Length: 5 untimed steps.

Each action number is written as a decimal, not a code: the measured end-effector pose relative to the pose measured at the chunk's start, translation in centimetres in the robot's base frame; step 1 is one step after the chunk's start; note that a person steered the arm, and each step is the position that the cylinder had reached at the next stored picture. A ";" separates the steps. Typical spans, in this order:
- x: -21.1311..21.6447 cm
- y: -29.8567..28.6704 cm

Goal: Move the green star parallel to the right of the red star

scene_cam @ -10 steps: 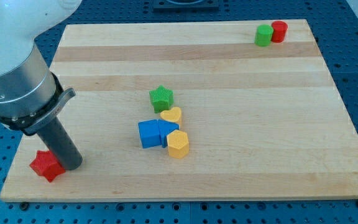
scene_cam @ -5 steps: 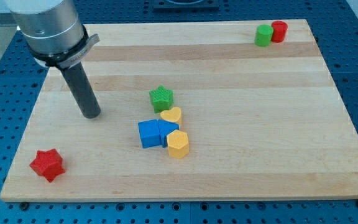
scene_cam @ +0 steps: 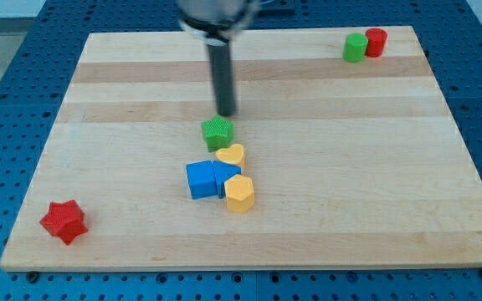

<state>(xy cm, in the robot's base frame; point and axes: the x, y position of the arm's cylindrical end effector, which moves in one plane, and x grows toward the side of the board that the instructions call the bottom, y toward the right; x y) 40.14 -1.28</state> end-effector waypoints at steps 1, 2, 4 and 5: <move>0.0 0.0; 1.5 -1.7; 9.7 -10.8; 14.3 -14.1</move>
